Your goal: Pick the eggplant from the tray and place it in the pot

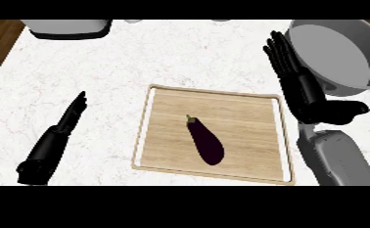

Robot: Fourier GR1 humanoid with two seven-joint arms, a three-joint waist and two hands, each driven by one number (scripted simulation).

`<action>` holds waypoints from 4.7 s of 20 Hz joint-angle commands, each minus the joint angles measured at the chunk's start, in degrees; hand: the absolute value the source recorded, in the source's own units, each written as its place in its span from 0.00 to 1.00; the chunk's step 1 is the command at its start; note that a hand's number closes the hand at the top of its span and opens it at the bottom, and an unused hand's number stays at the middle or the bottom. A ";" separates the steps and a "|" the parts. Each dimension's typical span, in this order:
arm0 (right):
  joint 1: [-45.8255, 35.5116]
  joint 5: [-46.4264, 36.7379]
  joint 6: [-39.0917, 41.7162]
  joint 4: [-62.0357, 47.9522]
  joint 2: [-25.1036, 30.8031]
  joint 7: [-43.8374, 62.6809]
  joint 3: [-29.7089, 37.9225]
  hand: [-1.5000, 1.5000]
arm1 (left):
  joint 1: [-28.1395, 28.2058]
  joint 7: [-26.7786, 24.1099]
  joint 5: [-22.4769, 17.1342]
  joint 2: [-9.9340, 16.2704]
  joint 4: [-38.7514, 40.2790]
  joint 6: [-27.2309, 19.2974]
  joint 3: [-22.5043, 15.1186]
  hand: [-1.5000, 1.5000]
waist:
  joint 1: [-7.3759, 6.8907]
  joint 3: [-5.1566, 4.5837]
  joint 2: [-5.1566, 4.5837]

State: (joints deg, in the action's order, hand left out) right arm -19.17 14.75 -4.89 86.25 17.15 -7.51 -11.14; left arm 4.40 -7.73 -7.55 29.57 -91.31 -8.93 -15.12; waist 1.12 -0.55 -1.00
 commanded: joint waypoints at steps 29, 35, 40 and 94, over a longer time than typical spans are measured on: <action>-38.64 -31.38 43.09 -23.59 16.36 -42.51 -33.61 0.00 | -22.46 6.60 -8.54 -11.44 5.82 -6.00 8.80 0.50 | -4.04 0.59 -0.17; -40.95 -34.71 40.67 -27.75 9.94 -39.49 -39.35 0.00 | -21.73 6.49 -9.84 -10.01 6.45 -4.57 12.10 0.50 | -2.56 0.52 0.60; -41.67 -37.98 39.78 -32.58 7.12 -38.41 -42.40 0.00 | -22.59 7.39 -8.42 -11.30 6.25 -5.37 11.25 0.50 | -2.35 0.53 0.59; -21.38 -65.21 18.82 -32.27 -8.95 -43.68 -38.89 1.00 | -20.85 8.77 -5.28 -13.54 6.03 1.76 18.78 0.50 | -0.87 0.54 1.09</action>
State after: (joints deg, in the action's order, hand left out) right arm -45.04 -50.14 13.10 50.24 8.87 -52.08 -51.32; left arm -16.38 1.92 -12.26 15.57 -86.96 -8.94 2.43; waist -0.09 -0.26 0.82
